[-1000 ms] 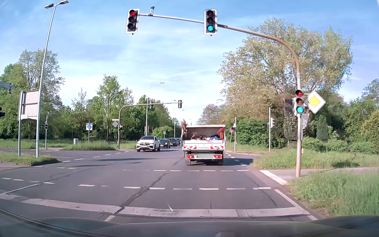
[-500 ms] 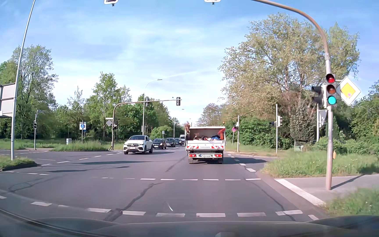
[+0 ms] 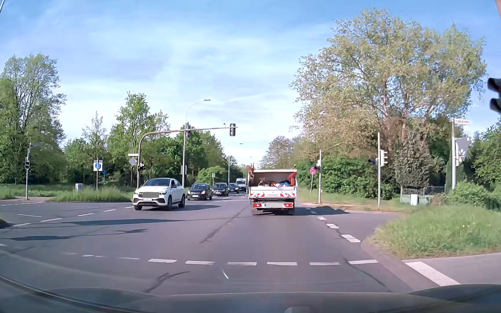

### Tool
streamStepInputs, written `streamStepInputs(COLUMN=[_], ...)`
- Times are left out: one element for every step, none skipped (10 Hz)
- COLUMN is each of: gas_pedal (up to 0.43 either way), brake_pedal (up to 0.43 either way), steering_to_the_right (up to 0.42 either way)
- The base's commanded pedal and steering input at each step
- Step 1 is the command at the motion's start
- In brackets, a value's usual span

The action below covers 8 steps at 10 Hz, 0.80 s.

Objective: Follow the waypoints while adhering to traffic rules and regulations

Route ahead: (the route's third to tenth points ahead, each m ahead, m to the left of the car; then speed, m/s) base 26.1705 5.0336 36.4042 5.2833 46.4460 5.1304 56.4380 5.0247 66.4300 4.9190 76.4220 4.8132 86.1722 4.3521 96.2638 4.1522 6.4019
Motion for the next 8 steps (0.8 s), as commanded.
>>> streamStepInputs(gas_pedal=[0.331, 0.331, 0.331, 0.331, 0.331, 0.331, 0.331, 0.331], brake_pedal=[0.0, 0.0, 0.0, 0.0, 0.0, 0.0, 0.0, 0.0], steering_to_the_right=[-0.004, -0.004, -0.004, -0.004, -0.004, -0.004, -0.004, -0.004])
